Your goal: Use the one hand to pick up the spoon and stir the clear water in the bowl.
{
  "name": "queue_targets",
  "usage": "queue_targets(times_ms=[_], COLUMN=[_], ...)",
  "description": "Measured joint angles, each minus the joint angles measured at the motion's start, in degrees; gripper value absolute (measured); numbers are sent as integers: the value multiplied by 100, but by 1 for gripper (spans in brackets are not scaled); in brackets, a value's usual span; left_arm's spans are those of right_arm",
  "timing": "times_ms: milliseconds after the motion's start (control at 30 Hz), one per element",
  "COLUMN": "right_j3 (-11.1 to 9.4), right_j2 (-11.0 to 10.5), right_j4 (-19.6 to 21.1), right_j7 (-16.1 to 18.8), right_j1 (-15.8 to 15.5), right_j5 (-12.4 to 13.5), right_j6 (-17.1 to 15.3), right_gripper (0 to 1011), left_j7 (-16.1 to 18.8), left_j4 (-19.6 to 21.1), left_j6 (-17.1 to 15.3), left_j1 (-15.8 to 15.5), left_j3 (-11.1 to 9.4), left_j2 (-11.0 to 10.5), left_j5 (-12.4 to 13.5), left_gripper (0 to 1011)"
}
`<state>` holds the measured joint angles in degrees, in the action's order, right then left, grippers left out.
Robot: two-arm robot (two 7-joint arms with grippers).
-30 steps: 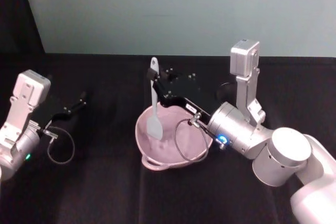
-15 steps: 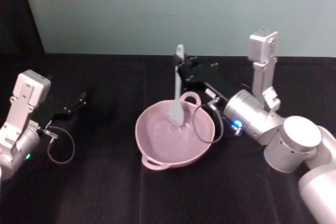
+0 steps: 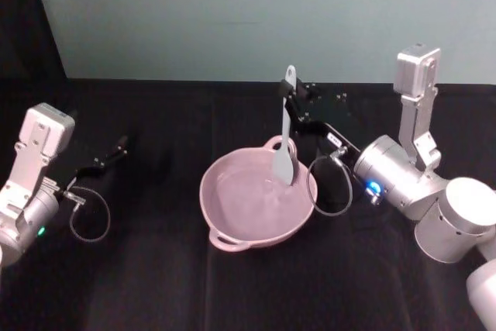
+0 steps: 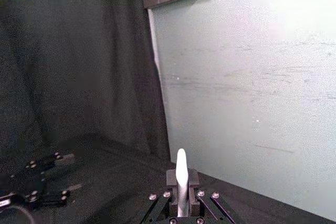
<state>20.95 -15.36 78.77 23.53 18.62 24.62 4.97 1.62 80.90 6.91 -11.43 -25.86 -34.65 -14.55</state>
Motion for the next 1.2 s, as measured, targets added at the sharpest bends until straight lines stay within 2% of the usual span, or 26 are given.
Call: queue_targets(times_ms=[267,367,467,700,1000,1200], right_j3=[179,338,474,635,649,509], right_j2=[-40,4,77,233,426,484], right_j4=[343,454,470,384,-29,-381], right_j7=[37,114,175,226,244,187], right_j1=[-196,-252,-254,-165,91,277], right_j5=[-116,-153,-163,-161,-112,-88], right_j6=[-116,-155,-168,-161,-34,79], right_gripper=[118,118,118,118,118,118], left_j7=[0,0,0,0,0,0], left_j4=[0,0,0,0,0,0], left_j6=[0,0,0,0,0,0], left_j1=[0,0,0,0,0,0], left_j3=[0,0,0,0,0,0], left_j2=[0,0,0,0,0,0], left_j5=[0,0,0,0,0,0], left_gripper=[1011,1011,1011,1011,1011,1011])
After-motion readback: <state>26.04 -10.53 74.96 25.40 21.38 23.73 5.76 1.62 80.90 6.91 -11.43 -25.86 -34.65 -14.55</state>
